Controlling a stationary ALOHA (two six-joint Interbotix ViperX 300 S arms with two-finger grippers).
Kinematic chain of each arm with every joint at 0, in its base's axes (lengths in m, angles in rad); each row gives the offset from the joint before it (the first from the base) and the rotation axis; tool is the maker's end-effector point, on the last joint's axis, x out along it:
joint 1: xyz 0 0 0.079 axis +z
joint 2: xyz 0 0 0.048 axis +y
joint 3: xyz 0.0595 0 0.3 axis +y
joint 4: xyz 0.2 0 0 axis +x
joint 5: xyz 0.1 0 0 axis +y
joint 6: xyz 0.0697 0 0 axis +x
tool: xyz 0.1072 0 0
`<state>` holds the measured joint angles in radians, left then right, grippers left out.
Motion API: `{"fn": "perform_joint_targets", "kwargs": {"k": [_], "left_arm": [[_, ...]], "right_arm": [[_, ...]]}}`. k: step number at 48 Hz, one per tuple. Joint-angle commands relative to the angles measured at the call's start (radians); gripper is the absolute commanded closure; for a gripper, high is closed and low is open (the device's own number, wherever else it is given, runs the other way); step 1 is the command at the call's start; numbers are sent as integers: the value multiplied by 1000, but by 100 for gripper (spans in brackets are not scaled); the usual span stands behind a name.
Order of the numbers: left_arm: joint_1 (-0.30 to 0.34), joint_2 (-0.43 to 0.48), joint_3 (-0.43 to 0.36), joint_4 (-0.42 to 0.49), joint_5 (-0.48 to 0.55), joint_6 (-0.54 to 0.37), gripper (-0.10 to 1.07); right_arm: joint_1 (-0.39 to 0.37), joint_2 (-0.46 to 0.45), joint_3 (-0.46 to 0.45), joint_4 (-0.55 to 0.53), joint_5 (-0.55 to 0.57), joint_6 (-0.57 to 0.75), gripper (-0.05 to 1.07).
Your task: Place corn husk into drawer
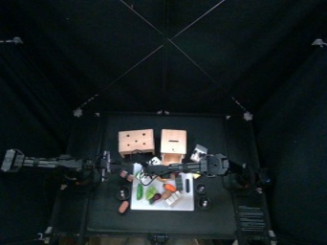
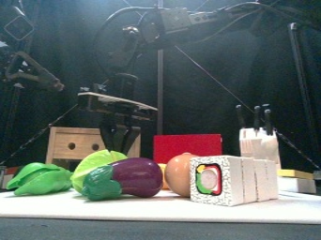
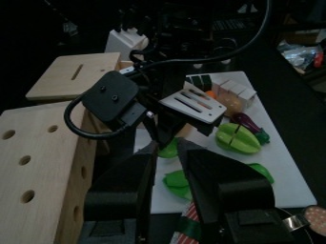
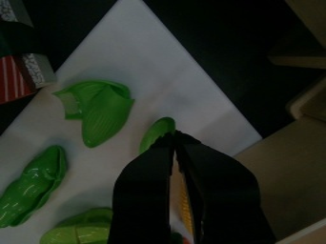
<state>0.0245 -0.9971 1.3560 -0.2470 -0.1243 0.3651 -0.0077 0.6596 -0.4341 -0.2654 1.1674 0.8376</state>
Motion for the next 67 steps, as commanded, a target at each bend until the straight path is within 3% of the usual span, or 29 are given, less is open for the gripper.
{"fn": "perform_joint_targets", "kwargs": {"k": [1, 37, 57, 67], "left_arm": [[2, 2, -12, 0, -9, -2, 30], [2, 2, -8, 0, -17, 2, 30], [2, 2, -6, 0, -18, 0, 30], [2, 2, -5, 0, -17, 0, 30]], "right_arm": [[2, -83, -35, -8, 15, -3, 56], [5, -252, -5, -167, 287, -8, 56], [2, -347, 187, -192, 304, 43, 57], [2, -388, 298, -160, 215, 80, 57]]}}
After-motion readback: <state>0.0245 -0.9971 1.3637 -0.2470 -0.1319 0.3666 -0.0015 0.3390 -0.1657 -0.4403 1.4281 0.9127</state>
